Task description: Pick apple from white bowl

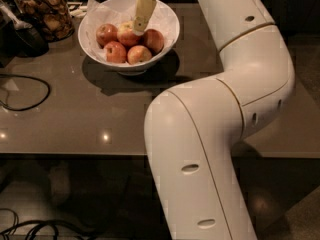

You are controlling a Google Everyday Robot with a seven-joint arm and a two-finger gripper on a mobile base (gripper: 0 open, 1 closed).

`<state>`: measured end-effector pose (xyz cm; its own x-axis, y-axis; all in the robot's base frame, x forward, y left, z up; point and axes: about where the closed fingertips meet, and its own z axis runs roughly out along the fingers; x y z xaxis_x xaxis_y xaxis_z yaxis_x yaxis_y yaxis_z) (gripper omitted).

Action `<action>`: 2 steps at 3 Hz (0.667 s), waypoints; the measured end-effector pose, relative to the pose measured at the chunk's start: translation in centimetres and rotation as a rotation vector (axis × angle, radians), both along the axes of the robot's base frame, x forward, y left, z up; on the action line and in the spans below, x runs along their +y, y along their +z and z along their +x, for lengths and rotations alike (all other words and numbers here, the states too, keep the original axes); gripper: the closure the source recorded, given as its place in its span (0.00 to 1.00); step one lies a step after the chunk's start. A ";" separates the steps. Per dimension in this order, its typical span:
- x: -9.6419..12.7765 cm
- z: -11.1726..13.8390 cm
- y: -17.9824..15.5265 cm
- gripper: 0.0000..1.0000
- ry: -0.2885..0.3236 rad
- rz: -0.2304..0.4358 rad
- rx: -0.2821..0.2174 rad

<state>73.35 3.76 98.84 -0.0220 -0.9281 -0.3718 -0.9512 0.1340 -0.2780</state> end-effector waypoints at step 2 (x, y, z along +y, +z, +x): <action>1.1 0.7 -1.8 0.21 0.007 -0.027 0.020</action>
Offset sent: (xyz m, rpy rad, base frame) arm 0.0075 -0.0111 -0.0033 -0.1359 0.1788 0.0370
